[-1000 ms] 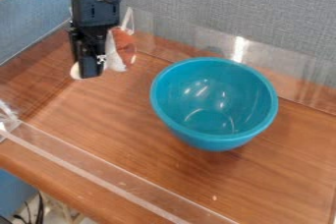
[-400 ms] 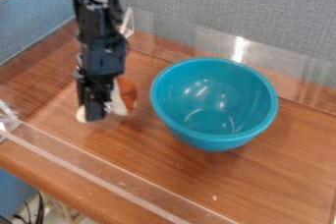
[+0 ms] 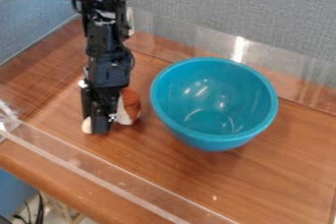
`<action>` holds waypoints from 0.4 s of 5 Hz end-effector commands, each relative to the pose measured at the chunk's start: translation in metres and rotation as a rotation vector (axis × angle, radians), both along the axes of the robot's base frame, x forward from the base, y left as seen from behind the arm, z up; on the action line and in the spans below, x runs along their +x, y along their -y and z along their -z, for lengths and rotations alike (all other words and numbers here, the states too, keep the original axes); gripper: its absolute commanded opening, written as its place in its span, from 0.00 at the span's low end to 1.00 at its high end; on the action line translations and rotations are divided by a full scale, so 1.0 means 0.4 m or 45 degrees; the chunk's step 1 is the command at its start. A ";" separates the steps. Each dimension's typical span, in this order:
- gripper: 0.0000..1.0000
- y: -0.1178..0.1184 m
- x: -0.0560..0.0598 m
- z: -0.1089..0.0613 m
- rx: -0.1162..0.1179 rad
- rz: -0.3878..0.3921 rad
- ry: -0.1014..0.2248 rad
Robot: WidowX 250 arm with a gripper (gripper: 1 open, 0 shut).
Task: Remove the mushroom from inside the blue bowl and put it on the table
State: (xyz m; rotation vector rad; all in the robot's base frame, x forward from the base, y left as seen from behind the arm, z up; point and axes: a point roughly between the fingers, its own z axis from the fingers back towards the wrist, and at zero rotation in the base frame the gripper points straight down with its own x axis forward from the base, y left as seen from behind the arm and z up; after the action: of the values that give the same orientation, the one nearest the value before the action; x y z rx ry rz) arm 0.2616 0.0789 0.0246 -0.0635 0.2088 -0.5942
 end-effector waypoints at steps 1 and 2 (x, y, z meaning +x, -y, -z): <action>0.00 -0.018 0.031 -0.016 0.004 0.078 0.057; 1.00 -0.014 0.035 -0.024 -0.006 0.012 0.058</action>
State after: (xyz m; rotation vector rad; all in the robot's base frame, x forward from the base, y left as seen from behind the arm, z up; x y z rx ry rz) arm 0.2680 0.0793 0.0247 -0.0770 0.1999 -0.6128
